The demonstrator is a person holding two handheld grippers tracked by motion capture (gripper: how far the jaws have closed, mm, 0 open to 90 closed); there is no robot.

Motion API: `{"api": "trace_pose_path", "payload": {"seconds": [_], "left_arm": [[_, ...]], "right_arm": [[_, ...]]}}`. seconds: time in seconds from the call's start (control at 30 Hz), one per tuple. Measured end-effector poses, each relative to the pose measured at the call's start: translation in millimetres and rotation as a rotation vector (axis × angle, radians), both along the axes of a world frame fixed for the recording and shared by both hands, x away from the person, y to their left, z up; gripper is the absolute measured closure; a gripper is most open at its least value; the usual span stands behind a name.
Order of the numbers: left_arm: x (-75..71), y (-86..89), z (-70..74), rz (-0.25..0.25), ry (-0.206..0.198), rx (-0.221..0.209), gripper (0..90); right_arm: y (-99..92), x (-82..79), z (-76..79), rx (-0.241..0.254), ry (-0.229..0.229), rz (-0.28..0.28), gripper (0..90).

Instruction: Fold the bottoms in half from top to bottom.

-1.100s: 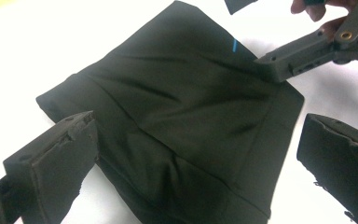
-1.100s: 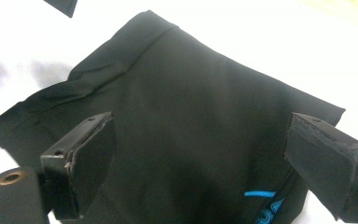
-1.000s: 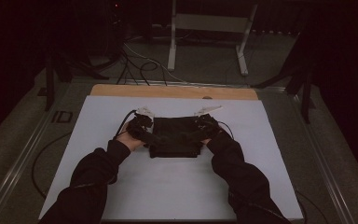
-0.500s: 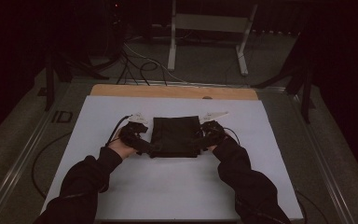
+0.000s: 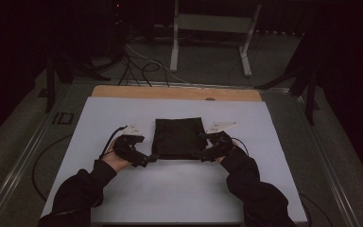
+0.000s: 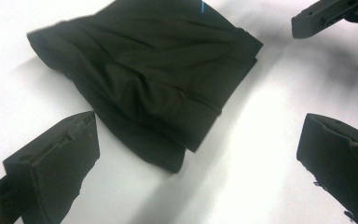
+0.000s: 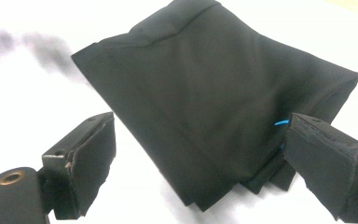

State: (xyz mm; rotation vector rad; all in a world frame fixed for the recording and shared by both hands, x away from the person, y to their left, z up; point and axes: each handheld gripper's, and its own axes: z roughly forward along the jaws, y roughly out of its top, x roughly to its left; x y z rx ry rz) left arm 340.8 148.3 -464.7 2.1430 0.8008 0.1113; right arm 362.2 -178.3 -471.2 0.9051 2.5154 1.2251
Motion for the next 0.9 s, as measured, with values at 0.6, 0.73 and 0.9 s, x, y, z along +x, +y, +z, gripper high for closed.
{"api": "trace_pose_path", "payload": {"seconds": [0.6,0.73,0.9], "left_arm": [[-34.2,8.1,-7.6,-0.032,-0.025,-0.007,0.0],[-40.6,14.7,-11.0,-0.030,-0.017,-0.017,0.0],[-49.2,24.8,-17.1,-0.022,-0.001,-0.032,0.0]], "right_arm": [[-10.4,-34.7,-13.7,-0.007,-0.026,0.033,9.5],[-13.7,-44.2,-13.8,0.003,-0.031,0.031,9.5],[-21.5,-56.6,-11.9,0.002,-0.036,0.040,9.5]]}}
